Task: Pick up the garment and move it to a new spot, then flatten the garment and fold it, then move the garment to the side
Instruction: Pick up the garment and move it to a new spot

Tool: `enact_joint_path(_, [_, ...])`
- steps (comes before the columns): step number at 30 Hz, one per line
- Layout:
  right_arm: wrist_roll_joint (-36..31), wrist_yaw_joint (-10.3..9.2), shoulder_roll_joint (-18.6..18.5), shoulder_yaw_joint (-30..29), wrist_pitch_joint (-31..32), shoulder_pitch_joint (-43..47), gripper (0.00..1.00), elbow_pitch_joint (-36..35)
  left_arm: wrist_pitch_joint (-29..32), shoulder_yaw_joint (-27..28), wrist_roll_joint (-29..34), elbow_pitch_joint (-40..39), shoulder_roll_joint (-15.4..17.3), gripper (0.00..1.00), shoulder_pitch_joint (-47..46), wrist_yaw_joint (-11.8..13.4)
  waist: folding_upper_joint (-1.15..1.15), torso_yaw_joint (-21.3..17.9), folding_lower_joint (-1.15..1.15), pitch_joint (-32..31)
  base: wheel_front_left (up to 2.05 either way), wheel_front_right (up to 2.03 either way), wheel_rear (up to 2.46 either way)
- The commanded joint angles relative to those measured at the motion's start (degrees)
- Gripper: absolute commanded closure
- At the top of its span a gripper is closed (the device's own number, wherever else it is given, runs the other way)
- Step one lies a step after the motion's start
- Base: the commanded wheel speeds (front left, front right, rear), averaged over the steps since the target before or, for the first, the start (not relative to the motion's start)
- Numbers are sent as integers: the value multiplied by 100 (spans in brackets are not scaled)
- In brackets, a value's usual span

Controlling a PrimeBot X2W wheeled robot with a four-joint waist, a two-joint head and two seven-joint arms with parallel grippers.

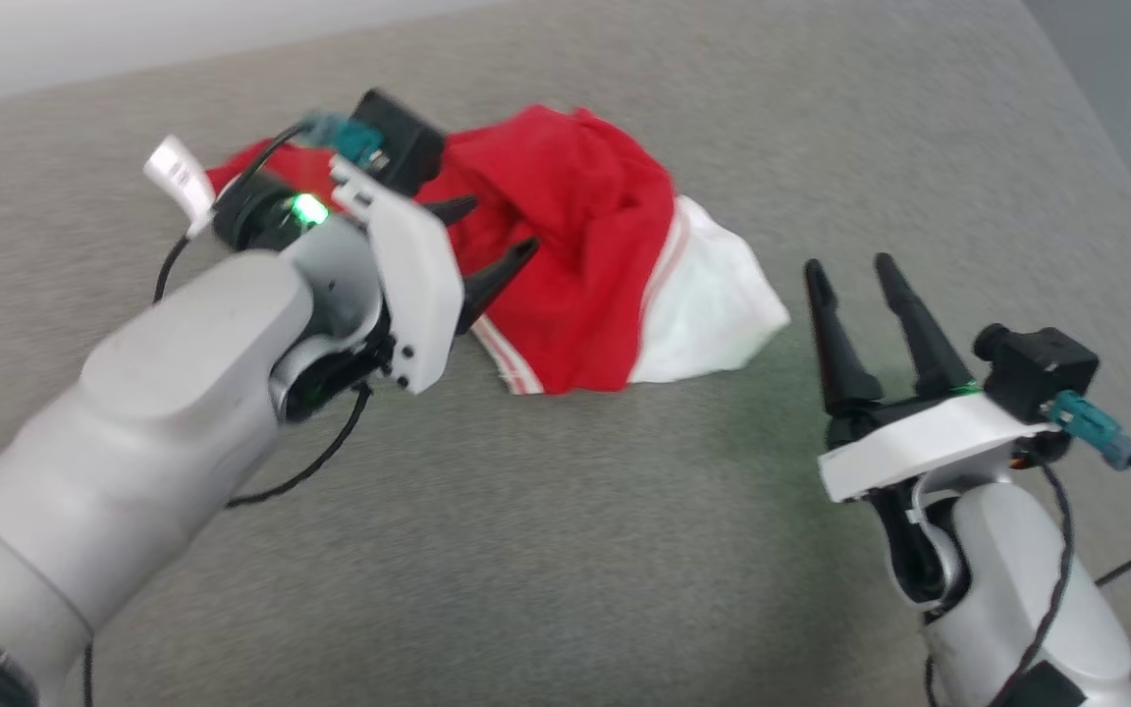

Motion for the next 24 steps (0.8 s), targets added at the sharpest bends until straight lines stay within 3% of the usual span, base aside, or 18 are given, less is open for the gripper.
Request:
enact_joint_path(1, [-23, 2, -63, -38, -28, 53, 0, 8, -198, 37, -23, 25, 73, 0, 200, 18, 0, 440, 0, -368, 0, 0, 0])
enact_joint_path(10, [-196, 2, -575, -238, -28, 444, 0, 168, -2089, 626, -651, 536, 35, 0, 1719, 68, 0, 1251, 0, -859, 0, 0, 0])
enact_joint_path(15, [-178, 2, -823, -489, 38, 781, 0, 116, -2524, 1043, -857, 705, 29, 0, 2436, 46, 0, 1624, 0, -1110, 0, 0, 0])
enact_joint_path(18, [-200, 3, -911, -651, 118, 991, 0, 20, -2563, 1481, -664, 624, 67, 0, 2774, 107, 0, 1777, 0, -1227, 0, 0, 0])
enact_joint_path(24, [-313, 2, -970, -863, 337, 1356, 0, -291, -2567, 2868, 371, -55, 202, 0, 3861, 437, 0, 1901, 0, -1457, 0, 0, 0])
